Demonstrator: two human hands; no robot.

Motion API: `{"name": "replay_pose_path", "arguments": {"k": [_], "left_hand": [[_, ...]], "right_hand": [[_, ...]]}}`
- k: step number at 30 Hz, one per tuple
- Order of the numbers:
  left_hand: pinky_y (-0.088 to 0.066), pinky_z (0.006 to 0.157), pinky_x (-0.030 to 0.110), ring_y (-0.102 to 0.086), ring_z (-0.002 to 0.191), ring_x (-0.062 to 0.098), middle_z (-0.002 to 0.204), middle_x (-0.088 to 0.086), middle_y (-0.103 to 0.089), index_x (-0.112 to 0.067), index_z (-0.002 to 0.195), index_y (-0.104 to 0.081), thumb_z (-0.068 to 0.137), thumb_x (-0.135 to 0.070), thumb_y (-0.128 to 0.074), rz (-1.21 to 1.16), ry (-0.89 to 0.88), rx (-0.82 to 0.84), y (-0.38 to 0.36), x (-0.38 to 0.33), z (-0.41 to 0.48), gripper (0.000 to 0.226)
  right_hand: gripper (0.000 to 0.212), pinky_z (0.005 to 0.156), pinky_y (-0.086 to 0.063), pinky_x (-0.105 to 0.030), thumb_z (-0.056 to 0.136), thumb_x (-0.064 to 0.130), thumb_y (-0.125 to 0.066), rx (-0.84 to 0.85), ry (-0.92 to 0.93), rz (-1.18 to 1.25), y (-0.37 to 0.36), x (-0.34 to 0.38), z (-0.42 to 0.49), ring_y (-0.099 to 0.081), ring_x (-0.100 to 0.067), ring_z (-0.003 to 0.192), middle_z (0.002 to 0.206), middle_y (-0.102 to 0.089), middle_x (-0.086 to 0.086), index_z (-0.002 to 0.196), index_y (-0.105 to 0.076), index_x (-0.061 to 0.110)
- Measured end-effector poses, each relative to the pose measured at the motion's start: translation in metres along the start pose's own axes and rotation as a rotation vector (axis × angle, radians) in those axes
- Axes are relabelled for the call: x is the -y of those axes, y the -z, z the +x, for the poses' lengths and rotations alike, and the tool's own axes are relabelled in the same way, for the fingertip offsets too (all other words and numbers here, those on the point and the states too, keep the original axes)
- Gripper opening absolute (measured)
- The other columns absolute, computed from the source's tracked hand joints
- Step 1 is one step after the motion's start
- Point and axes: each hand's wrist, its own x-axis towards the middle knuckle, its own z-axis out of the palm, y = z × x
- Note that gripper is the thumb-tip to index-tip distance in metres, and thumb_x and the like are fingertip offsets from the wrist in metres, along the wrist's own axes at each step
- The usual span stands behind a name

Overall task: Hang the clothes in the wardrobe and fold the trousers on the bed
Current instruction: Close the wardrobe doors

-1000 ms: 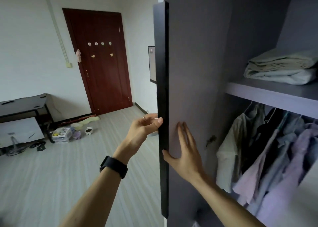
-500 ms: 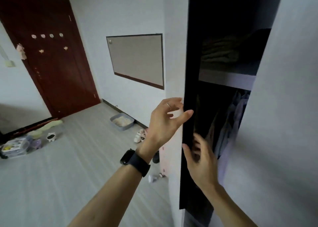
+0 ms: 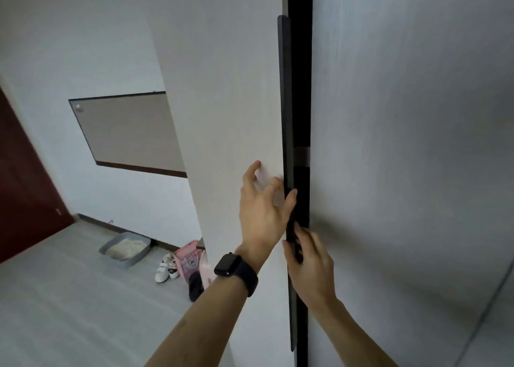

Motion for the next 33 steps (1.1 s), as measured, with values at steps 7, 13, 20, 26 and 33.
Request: {"name": "replay_pose_path", "arguments": {"k": [7,13,20,26,33], "left_hand": [[-0.019,0.114,0.067,-0.004,0.153,0.038,0.164,0.014,-0.012,-0.022,0.109,-0.070,0.095,-0.041,-0.064,0.010,-0.101,0.126,-0.019,0.005,0.018,0.024],[-0.012,0.113,0.073,0.005,0.151,0.043,0.163,0.013,-0.001,-0.023,0.108,-0.065,0.099,-0.036,-0.059,-0.003,-0.077,0.185,-0.038,-0.005,0.041,0.017],[-0.027,0.098,0.076,-0.002,0.145,0.048,0.159,0.015,-0.003,-0.026,0.094,-0.057,0.100,-0.037,-0.054,0.137,-0.042,0.182,-0.060,-0.005,0.047,0.013],[-0.028,0.098,0.074,0.006,0.147,0.043,0.159,0.007,0.000,-0.031,0.090,-0.054,0.100,-0.035,-0.052,0.054,-0.001,0.163,-0.075,-0.010,0.054,0.011],[-0.026,0.099,0.077,0.001,0.149,0.044,0.162,0.009,-0.006,-0.028,0.106,-0.064,0.101,-0.044,-0.049,0.175,-0.025,0.141,-0.082,-0.004,0.062,0.022]], "right_hand": [[0.041,0.065,-0.053,-0.021,0.088,0.005,-0.074,-0.026,-0.012,-0.129,-0.004,-0.011,0.024,-0.070,-0.020,0.071,0.109,-0.069,-0.011,0.128,-0.066,0.001],[0.038,0.066,-0.059,-0.034,0.092,0.008,-0.071,-0.033,-0.077,-0.215,-0.006,-0.023,0.051,-0.072,-0.027,0.083,0.114,-0.069,-0.011,0.130,-0.066,0.004],[0.037,0.091,-0.051,-0.045,0.081,0.024,-0.084,-0.106,-0.006,-0.504,-0.009,-0.049,0.058,-0.054,-0.028,0.120,0.129,-0.060,-0.008,0.116,-0.074,0.019],[0.035,0.104,-0.042,-0.049,0.095,0.044,-0.054,-0.203,0.048,-0.558,-0.016,-0.059,0.069,-0.046,-0.031,0.134,0.146,-0.050,-0.011,0.119,-0.063,0.020],[0.048,0.107,-0.037,-0.051,0.101,0.055,-0.044,-0.234,0.052,-0.617,-0.014,-0.068,0.079,-0.042,-0.030,0.139,0.155,-0.040,-0.007,0.138,-0.060,0.029]]}}
